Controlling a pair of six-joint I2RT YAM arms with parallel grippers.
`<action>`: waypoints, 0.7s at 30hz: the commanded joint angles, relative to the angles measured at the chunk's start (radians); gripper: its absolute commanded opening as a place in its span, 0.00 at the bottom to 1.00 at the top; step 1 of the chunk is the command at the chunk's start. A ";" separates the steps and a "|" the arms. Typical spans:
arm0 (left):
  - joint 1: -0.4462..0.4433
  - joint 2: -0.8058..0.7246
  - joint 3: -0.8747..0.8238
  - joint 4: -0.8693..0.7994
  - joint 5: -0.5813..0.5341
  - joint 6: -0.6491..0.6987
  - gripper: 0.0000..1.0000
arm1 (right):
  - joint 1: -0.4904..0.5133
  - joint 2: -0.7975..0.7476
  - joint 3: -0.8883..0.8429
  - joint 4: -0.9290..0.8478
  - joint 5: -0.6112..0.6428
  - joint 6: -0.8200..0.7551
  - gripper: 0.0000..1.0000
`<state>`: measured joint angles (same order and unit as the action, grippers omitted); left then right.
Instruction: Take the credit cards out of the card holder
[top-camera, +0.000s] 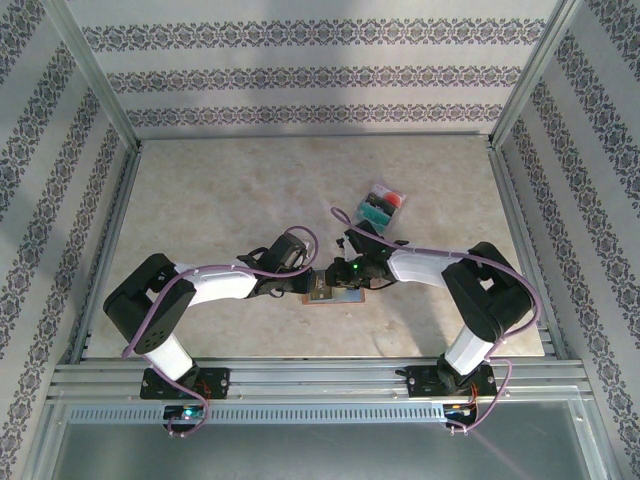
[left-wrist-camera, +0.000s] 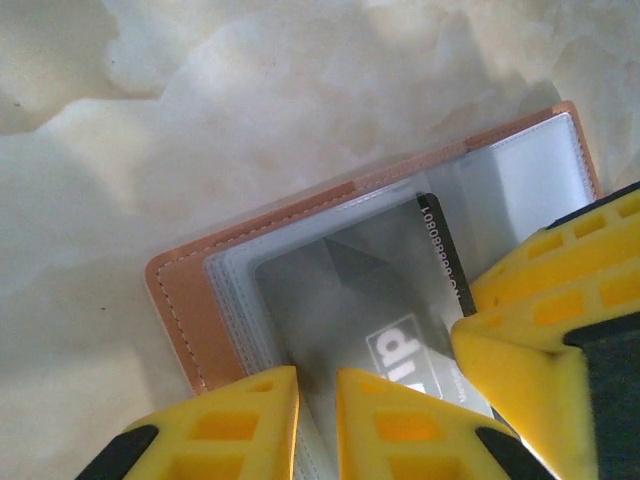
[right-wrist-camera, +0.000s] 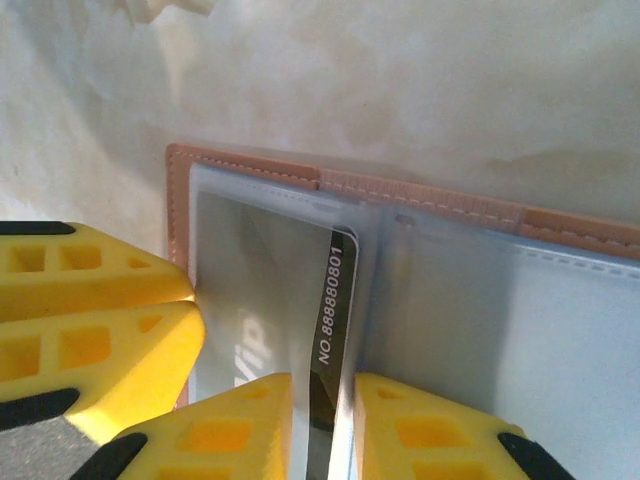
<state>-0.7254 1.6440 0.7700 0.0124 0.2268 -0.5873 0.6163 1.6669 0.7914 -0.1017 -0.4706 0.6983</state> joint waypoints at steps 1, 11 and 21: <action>-0.010 0.017 -0.003 -0.015 -0.004 -0.013 0.19 | -0.010 -0.046 -0.017 0.085 -0.075 0.030 0.23; -0.009 0.016 -0.004 -0.020 -0.009 -0.014 0.19 | -0.027 -0.067 -0.041 0.093 -0.086 0.038 0.23; -0.010 0.019 0.002 -0.024 -0.006 -0.013 0.19 | -0.028 -0.039 -0.050 0.134 -0.102 0.059 0.22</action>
<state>-0.7254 1.6440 0.7700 0.0116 0.2241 -0.5877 0.5907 1.6154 0.7555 -0.0307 -0.5266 0.7383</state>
